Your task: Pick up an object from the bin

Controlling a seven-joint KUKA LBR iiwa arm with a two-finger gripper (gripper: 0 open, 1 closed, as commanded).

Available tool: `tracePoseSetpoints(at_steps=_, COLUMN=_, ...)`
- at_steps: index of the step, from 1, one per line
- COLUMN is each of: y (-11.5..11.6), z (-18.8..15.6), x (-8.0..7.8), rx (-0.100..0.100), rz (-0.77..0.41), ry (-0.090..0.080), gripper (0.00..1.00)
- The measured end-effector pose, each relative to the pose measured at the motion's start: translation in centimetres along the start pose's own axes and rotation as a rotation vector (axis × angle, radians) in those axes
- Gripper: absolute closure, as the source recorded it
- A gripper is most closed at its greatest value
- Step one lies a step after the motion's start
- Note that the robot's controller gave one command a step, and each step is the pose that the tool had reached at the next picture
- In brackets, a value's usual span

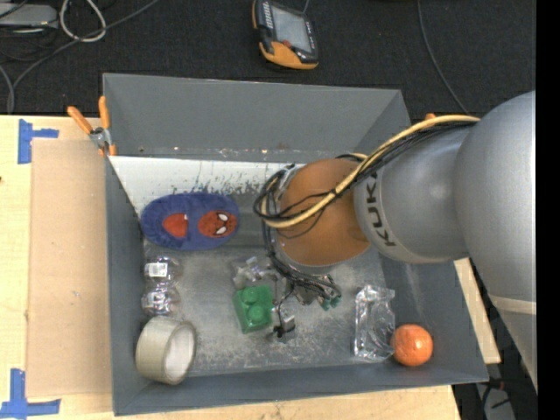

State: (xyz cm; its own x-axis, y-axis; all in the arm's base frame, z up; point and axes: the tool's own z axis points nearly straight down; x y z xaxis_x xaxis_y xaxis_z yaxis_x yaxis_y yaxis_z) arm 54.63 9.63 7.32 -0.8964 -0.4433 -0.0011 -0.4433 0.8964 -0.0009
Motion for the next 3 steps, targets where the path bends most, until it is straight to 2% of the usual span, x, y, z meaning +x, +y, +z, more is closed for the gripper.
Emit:
tracePoseSetpoints(at_steps=1, y=1.3, z=0.29, x=-0.46, rx=-0.003, rz=0.43, ry=0.01, gripper=1.0)
tracePoseSetpoints(at_steps=3, y=1.31, z=-0.12, x=-0.43, rx=-0.003, rz=0.43, ry=0.011, gripper=1.0)
